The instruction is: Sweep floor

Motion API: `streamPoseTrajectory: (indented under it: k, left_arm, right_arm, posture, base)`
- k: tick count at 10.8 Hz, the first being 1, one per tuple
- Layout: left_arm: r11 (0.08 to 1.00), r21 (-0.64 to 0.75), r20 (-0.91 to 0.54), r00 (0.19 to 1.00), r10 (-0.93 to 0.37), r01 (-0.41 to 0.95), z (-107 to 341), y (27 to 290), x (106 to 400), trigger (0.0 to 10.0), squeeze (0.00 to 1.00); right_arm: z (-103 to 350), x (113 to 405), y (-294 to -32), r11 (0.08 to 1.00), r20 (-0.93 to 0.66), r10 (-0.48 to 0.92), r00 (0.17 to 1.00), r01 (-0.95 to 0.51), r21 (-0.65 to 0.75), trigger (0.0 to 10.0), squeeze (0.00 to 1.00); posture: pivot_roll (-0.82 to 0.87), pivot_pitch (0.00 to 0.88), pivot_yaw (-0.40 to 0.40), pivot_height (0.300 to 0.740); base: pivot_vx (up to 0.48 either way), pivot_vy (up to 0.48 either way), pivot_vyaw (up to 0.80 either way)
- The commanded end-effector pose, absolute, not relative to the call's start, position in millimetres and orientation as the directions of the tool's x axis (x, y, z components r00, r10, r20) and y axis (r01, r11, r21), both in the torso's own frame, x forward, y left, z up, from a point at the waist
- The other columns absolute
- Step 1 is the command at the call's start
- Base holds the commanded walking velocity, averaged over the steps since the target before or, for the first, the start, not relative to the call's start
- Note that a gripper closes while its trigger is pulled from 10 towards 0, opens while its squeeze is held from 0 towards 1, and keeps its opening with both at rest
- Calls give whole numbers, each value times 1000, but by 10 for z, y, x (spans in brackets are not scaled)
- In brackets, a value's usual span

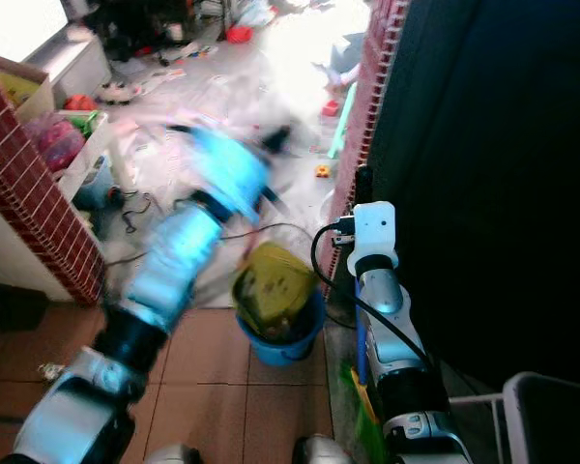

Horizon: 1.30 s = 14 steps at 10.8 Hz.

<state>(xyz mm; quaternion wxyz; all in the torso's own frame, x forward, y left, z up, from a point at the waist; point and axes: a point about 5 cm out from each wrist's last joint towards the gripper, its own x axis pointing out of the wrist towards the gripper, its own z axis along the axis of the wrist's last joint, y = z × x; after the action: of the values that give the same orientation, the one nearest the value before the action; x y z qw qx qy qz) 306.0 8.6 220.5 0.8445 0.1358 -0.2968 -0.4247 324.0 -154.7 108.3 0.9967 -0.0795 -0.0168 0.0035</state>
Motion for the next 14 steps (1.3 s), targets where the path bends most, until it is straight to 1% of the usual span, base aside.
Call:
streamPoseTrajectory:
  k: [1,2,3,4,5,6,7,8,9,10,12,13,14]
  left_arm:
    - [535,550,349,406,-845,642,2228,34,3003,10000,0]
    - [440,660,288,336,-897,608,2222,-35,2921,10000,0]
    - [399,695,262,306,-915,598,2214,-68,2883,10000,0]
    - [431,636,286,323,-902,640,2211,-68,2881,10000,0]
    - [469,620,314,348,-883,629,2264,-30,2913,10000,0]
    - [552,551,385,396,-834,626,2372,42,2976,10000,0]
    - [602,518,422,431,-798,608,2473,138,3047,10000,0]
    - [615,507,428,442,-788,604,2503,191,3077,10000,0]
    - [584,489,409,421,-810,648,2473,170,3030,10000,0]
    - [586,471,413,422,-807,659,2461,156,3005,10000,0]
    - [595,581,423,419,-803,555,2478,166,2991,10000,0]
    - [638,566,457,444,-770,523,2535,198,3014,10000,0]
    - [623,555,439,442,-782,551,2535,190,3019,10000,0]
  right_arm:
    - [1151,3255,-1549,987,57,10,998,-1,-160,10000,0]
    - [1152,3259,-1534,987,57,14,998,-5,-160,10000,0]
    - [1157,3268,-1528,987,58,16,998,-7,-160,10000,0]
    - [1159,3278,-1531,987,58,16,998,-6,-161,10000,0]
    - [1159,3281,-1542,987,58,14,998,-4,-162,10000,0]
    - [1156,3279,-1547,987,57,12,998,-3,-163,10000,0]
    - [1150,3278,-1549,987,55,12,998,-3,-163,10000,0]
    - [1147,3284,-1545,987,54,13,998,-4,-163,10000,0]
    - [1149,3290,-1533,987,55,17,998,-7,-163,10000,0]
    - [1148,3295,-1530,987,55,17,998,-8,-163,10000,0]
    - [1142,3291,-1531,986,54,15,998,-5,-165,10000,0]
    - [1134,3291,-1533,986,52,15,999,-6,-166,10000,0]
    - [1130,3288,-1538,986,51,13,999,-5,-166,10000,0]
  posture:
    - [-84,8,-14,740]
    - [-84,8,-14,740]
    - [-84,6,-16,740]
    - [-84,4,-16,740]
    - [-86,2,-15,740]
    - [-86,1,-15,740]
    - [-83,0,-15,740]
    - [-80,0,-17,740]
    - [-80,0,-17,740]
    - [-75,0,-17,740]
    - [-77,0,-17,740]
    - [-77,0,-17,740]
    - [-76,0,-15,740]
  base:
    - [0,0,0]
    - [0,0,0]
    - [0,0,0]
    - [0,0,0]
    - [0,0,0]
    - [0,0,0]
    - [0,0,0]
    - [0,0,0]
    - [0,0,0]
    - [0,0,0]
    - [0,0,0]
    - [0,0,0]
    - [0,0,0]
